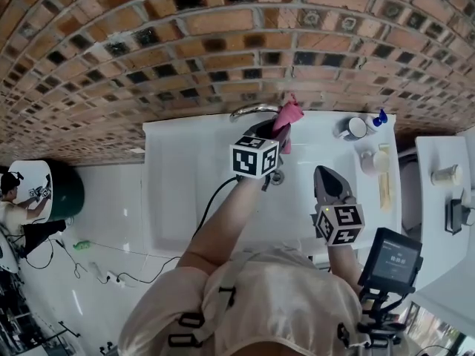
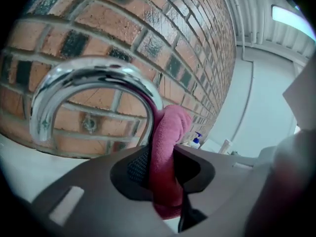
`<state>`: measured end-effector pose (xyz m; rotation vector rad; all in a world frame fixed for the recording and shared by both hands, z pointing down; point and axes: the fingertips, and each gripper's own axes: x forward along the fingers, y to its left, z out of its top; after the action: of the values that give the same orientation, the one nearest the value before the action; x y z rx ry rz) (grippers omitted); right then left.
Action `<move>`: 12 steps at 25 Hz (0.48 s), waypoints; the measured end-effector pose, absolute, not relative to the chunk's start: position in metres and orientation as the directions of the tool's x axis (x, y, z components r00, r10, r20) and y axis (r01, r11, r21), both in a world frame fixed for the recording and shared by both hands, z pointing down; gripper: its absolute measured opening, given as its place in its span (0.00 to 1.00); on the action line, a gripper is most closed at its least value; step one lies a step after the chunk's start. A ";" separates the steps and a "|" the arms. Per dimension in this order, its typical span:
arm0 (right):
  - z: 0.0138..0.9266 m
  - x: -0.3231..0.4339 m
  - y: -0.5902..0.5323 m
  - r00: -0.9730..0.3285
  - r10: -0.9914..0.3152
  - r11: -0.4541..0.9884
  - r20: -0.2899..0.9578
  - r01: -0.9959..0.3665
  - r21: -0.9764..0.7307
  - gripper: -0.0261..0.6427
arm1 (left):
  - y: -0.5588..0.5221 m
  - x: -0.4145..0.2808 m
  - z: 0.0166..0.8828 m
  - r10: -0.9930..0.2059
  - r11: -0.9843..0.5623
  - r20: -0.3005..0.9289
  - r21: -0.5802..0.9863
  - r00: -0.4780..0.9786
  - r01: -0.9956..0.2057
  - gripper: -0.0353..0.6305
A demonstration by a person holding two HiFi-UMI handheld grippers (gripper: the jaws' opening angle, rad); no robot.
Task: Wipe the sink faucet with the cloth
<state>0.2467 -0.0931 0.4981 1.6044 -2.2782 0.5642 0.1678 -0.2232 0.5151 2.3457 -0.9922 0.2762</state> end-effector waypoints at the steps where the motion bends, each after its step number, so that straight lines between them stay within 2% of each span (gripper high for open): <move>1: 0.499 0.248 -0.095 -0.334 -0.826 0.300 0.455 -0.943 -0.147 0.02 | -0.223 0.169 0.522 -0.587 -0.563 0.412 0.411 0.697 -0.717 0.20; 7: 0.506 0.245 -0.104 -0.356 -0.816 0.318 0.455 -0.935 -0.160 0.02 | -0.228 0.175 0.547 -0.565 -0.558 0.461 0.397 0.684 -0.729 0.20; 12: 0.496 0.240 -0.100 -0.356 -0.823 0.322 0.443 -0.934 -0.152 0.02 | -0.215 0.171 0.508 -0.604 -0.601 0.400 0.340 0.690 -0.723 0.20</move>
<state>0.2398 -0.1002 0.4956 1.5827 -2.3066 0.5586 0.1710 -0.2152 0.5081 2.4206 -1.0228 0.3343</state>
